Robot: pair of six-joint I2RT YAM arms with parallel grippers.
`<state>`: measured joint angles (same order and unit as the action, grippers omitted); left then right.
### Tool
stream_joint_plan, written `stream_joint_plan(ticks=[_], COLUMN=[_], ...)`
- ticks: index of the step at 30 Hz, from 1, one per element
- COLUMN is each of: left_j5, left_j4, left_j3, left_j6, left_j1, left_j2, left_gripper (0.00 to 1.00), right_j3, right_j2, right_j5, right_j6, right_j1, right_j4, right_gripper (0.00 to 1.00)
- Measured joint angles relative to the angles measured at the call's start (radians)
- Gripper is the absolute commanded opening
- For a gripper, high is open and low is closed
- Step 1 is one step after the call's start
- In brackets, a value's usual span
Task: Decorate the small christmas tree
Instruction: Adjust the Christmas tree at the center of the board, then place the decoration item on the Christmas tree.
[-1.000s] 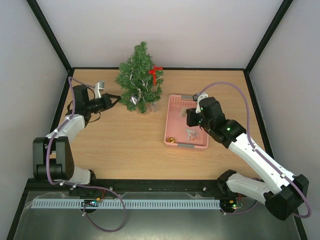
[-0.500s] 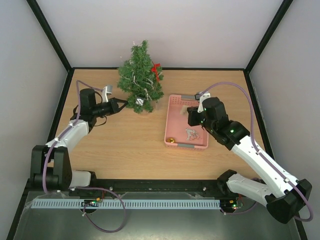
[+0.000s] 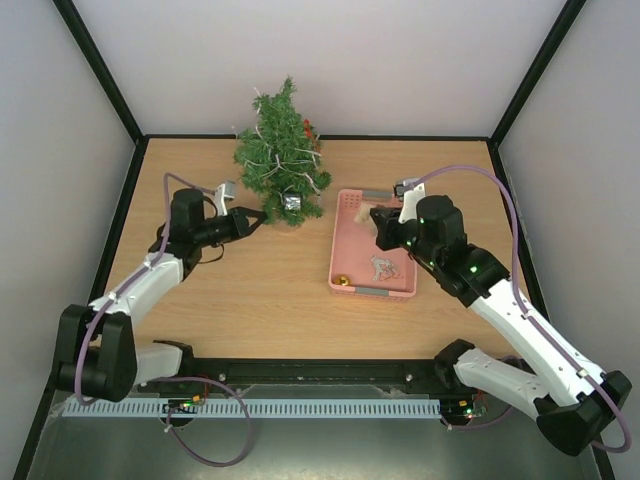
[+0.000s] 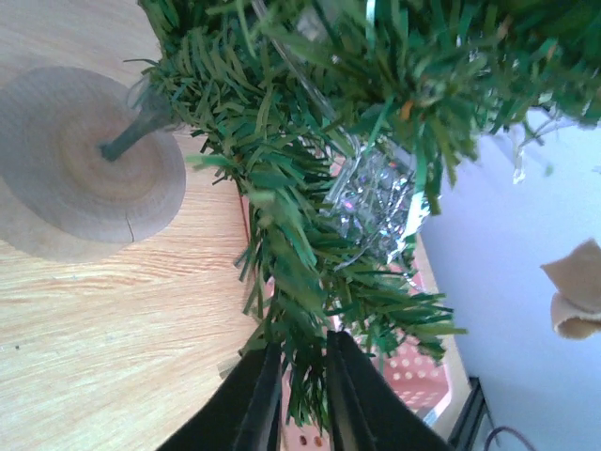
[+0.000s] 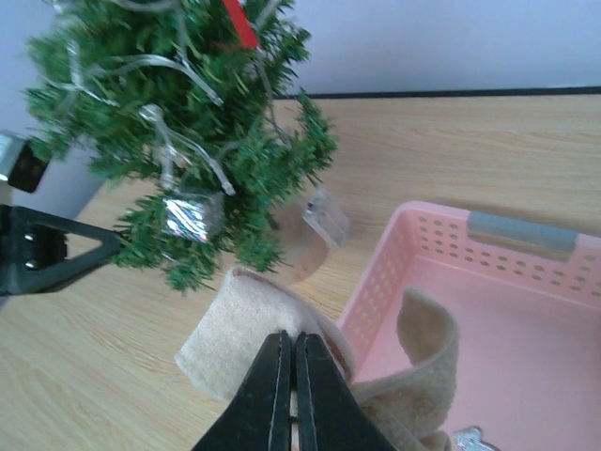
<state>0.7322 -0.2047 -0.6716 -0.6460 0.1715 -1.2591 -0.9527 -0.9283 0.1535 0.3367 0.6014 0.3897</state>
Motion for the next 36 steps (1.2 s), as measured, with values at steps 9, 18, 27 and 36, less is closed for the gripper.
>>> stream_joint_plan(ticks=[9,18,27,36], left_j5=[-0.124,-0.144,-0.05,-0.045], left_j4=[0.151,0.278,0.302,0.317], left_j3=[-0.034,-0.14,-0.189,-0.273], left_j6=[0.012,0.117,0.243,0.305], left_j1=[0.002,0.011,0.158,0.31], left_j2=[0.166,0.319,0.366,0.354], left_gripper=[0.55,0.55,0.62,0.62], right_j3=[0.0,0.012,0.006,-0.043], right_j2=[0.026,0.024,-0.06,-0.161], right_j5=[0.113,0.27,0.356,0.325], right_j6=[0.08,0.276,0.413,0.47], right_j1=[0.0,0.0,0.039,0.181], right_j4=[-0.114,-0.276,-0.324,-0.322], right_gripper=[0.02,0.02,0.02,0.02])
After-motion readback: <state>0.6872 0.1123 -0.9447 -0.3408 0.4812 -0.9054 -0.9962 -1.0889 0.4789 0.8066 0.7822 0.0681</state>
